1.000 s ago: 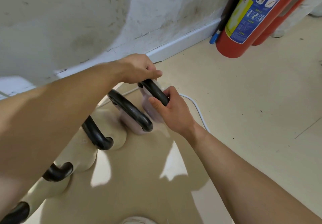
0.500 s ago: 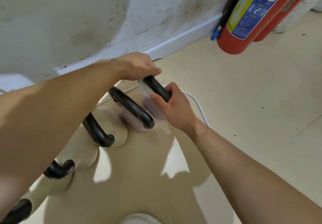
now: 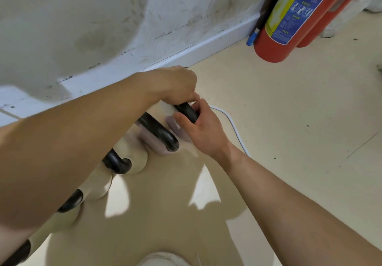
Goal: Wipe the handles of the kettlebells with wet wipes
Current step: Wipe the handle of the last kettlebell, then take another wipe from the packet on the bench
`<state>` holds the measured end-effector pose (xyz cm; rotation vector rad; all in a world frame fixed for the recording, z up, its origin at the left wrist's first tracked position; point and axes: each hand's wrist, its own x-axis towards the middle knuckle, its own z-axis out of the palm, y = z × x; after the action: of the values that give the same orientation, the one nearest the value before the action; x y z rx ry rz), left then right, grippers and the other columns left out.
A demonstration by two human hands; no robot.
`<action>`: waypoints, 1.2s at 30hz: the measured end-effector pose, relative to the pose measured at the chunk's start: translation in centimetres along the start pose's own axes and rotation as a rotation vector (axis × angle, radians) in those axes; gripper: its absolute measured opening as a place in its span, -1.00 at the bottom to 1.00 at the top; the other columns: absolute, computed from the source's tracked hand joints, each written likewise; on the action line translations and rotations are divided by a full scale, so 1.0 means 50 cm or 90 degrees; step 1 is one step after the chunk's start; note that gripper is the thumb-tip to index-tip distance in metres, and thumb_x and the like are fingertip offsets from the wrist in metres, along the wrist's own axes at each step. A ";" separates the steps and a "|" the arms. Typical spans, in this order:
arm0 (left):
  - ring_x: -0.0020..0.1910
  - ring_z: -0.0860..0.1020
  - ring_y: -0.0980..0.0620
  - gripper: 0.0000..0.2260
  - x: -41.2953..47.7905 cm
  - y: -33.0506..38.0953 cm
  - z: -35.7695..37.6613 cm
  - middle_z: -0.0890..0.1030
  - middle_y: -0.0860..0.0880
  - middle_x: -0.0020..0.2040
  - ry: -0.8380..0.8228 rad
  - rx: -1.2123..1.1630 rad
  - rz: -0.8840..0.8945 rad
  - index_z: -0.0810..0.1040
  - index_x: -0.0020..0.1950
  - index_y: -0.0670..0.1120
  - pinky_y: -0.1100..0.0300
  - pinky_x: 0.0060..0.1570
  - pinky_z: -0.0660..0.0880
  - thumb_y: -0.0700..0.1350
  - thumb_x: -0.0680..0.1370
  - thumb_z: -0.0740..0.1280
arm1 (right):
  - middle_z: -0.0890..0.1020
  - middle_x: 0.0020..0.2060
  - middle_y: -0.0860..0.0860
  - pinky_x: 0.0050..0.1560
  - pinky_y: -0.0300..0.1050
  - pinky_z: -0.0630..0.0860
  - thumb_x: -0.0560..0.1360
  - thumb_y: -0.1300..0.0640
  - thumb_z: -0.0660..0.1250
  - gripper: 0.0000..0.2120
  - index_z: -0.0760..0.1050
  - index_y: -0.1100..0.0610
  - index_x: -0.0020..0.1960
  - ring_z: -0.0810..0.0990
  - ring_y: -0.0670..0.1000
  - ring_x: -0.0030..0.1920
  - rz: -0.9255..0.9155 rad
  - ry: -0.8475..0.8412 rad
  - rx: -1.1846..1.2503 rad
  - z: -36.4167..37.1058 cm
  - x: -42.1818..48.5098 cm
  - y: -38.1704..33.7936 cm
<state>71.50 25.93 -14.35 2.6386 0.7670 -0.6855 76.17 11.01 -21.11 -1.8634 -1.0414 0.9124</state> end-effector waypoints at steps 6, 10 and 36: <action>-0.32 0.39 -0.01 -0.60 -0.019 -0.063 -0.015 0.45 -0.01 -0.36 0.039 -0.134 0.010 0.53 -0.27 -0.12 0.13 -0.27 0.32 0.12 0.63 0.24 | 0.40 -0.37 -0.16 -0.36 -0.36 0.33 0.53 -0.14 0.44 -0.59 0.26 0.06 -0.07 0.39 -0.25 -0.45 0.024 0.011 0.035 -0.003 0.005 -0.007; -0.20 0.40 -0.06 -0.56 -0.001 -0.118 -0.019 0.47 -0.08 -0.21 0.042 -0.199 -0.037 0.58 -0.06 -0.24 0.09 -0.12 0.33 0.16 0.61 0.28 | 0.39 -0.40 -0.19 -0.37 -0.38 0.34 0.54 -0.12 0.44 -0.60 0.27 0.08 -0.06 0.40 -0.26 -0.47 0.021 0.004 0.040 -0.006 0.006 -0.007; -0.33 0.33 -0.01 -0.59 -0.186 -0.073 0.052 0.35 -0.02 -0.36 0.336 -0.385 -0.242 0.33 -0.32 -0.11 0.11 -0.32 0.27 0.07 0.67 0.15 | 0.44 -0.33 -0.15 -0.35 -0.32 0.31 0.56 -0.10 0.40 -0.63 0.28 0.09 -0.07 0.43 -0.22 -0.40 0.060 0.066 -0.016 0.003 -0.007 -0.035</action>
<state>61.58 23.91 -12.24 2.1218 1.3826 0.1831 75.32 11.34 -19.54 -1.9731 -0.9128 0.8496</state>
